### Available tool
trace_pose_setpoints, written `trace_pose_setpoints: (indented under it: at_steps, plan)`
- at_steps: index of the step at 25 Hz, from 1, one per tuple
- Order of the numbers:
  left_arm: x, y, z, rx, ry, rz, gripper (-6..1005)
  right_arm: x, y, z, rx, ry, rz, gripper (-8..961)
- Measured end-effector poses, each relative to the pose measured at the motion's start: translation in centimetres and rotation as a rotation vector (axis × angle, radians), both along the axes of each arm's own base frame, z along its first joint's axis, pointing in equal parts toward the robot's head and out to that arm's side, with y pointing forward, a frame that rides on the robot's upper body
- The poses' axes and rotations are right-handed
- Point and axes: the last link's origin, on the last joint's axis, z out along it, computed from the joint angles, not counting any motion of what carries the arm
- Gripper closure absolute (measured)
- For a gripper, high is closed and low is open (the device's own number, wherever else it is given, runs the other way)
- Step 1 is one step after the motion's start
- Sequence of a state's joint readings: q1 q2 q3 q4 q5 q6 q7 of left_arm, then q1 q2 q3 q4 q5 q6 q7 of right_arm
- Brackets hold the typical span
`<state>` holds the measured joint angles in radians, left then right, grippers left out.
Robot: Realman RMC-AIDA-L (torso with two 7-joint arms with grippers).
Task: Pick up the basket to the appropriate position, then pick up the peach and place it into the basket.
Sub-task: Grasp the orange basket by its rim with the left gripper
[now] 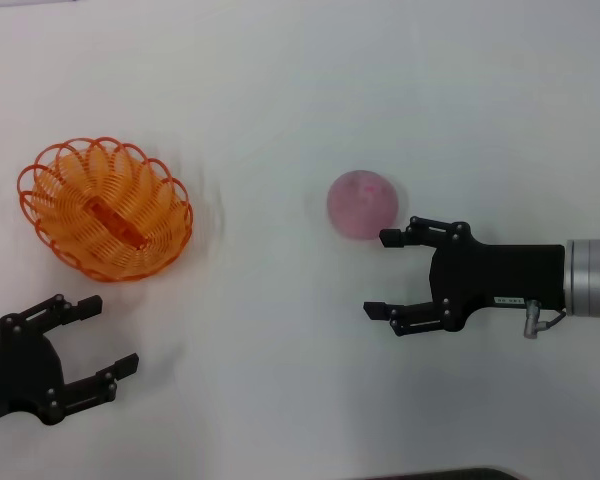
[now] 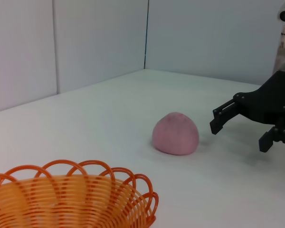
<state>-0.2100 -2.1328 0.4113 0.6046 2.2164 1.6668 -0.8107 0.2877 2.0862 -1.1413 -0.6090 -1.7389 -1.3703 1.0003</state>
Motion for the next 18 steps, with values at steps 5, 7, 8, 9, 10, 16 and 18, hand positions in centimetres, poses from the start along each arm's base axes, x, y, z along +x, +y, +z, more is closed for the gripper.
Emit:
trace_pose_setpoints:
  at_steps: [5,7,8,9,10,16,18]
  plan:
    - [0.0,0.0,0.0,0.007,-0.002,0.003,209,-0.1,0.0,0.0,-0.001,0.0,0.001,7]
    - [-0.1,0.0,0.1,0.009,-0.001,0.006,209,-0.1,0.0,0.0,0.0,0.001,0.001,7]
    - [-0.1,0.0,0.1,0.009,-0.001,0.006,210,-0.1,0.1,0.0,0.0,0.001,0.0,7]
    - [-0.2,0.0,0.4,0.024,-0.008,0.021,210,-0.1,0.1,0.0,0.001,0.002,-0.001,7]
    - [-0.2,0.0,0.5,0.03,-0.012,0.027,210,-0.1,0.1,0.0,0.001,0.002,-0.001,7]
    - [-0.8,0.4,2.0,0.051,-0.06,0.15,220,-0.1,0.1,0.0,0.002,0.004,-0.004,8]
    - [-1.0,0.7,2.4,0.038,-0.077,0.21,220,-0.1,0.1,0.0,0.002,0.005,-0.005,8]
